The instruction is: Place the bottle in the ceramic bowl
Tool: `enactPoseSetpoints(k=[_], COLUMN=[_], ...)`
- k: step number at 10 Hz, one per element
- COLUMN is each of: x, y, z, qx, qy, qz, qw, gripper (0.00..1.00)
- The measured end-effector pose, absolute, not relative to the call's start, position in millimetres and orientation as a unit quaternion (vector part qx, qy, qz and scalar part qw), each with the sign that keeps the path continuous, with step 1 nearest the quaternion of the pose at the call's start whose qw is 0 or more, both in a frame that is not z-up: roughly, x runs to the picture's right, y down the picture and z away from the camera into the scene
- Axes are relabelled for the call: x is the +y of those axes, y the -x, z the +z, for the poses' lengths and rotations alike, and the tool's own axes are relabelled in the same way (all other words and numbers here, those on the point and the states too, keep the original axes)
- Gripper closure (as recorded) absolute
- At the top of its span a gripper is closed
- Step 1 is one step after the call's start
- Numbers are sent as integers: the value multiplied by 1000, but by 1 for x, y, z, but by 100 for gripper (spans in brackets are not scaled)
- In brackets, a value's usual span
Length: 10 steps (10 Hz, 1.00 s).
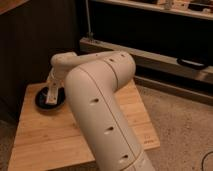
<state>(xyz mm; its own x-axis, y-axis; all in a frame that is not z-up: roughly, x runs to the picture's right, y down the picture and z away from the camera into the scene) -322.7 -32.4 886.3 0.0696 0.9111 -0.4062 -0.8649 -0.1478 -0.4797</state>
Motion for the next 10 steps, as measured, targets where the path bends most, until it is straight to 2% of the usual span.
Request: enactPoseSetpoints(k=[4, 5, 8, 9, 10], x=[-32, -31, -25, -23, -24], y=[310, 306, 290, 289, 287], z=[903, 903, 905, 906, 906], qx=[-43, -51, -70, -73, -79], qy=[311, 313, 321, 322, 323], qz=[694, 691, 692, 693, 697], qw=[648, 649, 643, 641, 636], gripper=[100, 96, 65, 57, 44])
